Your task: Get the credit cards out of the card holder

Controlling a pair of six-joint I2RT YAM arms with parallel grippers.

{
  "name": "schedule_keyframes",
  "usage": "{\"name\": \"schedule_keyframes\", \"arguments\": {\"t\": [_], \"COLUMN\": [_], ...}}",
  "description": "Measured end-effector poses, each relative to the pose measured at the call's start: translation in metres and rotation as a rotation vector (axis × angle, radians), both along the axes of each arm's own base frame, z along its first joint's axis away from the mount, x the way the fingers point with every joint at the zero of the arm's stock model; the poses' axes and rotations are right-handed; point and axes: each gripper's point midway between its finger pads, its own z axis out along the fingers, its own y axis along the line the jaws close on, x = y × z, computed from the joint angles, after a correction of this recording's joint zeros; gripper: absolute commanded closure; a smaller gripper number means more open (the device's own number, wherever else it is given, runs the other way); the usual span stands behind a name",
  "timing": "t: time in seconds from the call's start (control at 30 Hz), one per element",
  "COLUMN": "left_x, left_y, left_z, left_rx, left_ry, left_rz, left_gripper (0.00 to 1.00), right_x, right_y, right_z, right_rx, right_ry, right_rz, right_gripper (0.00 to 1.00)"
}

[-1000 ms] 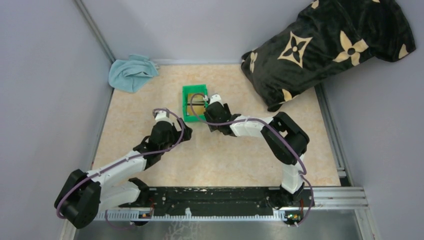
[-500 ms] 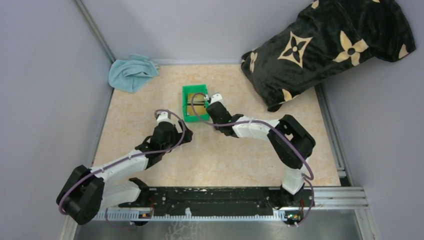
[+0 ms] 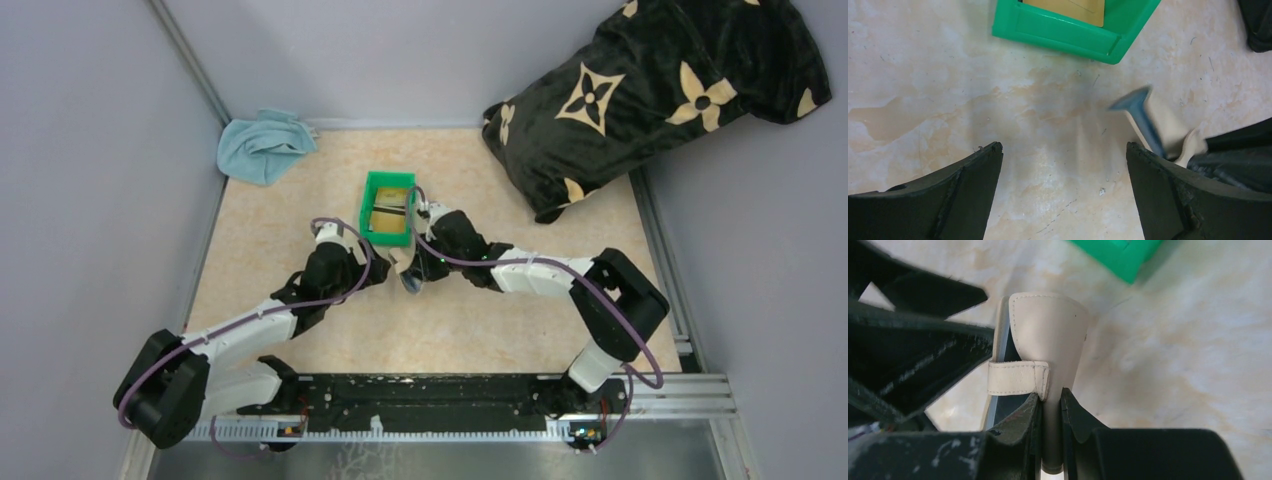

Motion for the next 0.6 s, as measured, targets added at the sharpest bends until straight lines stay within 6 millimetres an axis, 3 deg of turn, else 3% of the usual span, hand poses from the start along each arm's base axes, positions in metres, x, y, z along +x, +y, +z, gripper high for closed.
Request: {"name": "schedule_keyframes", "arguments": {"t": [0.07, 0.17, 0.27, 0.4, 0.6], "left_x": [0.0, 0.0, 0.001, -0.001, 0.0], "left_y": [-0.002, -0.003, -0.005, -0.007, -0.011], "left_z": [0.001, 0.001, 0.0, -0.008, -0.017], "left_rx": [-0.009, -0.013, -0.022, -0.014, -0.005], "left_ry": [-0.002, 0.001, 0.002, 0.027, 0.057], "left_rz": [-0.003, -0.006, -0.012, -0.023, -0.036], "left_gripper": [0.02, 0.02, 0.02, 0.02, 0.03], "right_x": [-0.017, -0.037, -0.049, -0.054, -0.047], "right_y": [0.005, 0.008, 0.004, 0.006, -0.002], "right_z": [-0.009, -0.028, -0.054, -0.053, -0.05], "right_rx": [0.076, 0.198, 0.254, 0.29, 0.2], "right_ry": [0.088, 0.243, 0.387, 0.437, 0.396], "right_rz": [0.034, 0.05, 0.031, 0.048, 0.039], "right_gripper": [0.8, 0.56, 0.41, 0.35, 0.35]}}
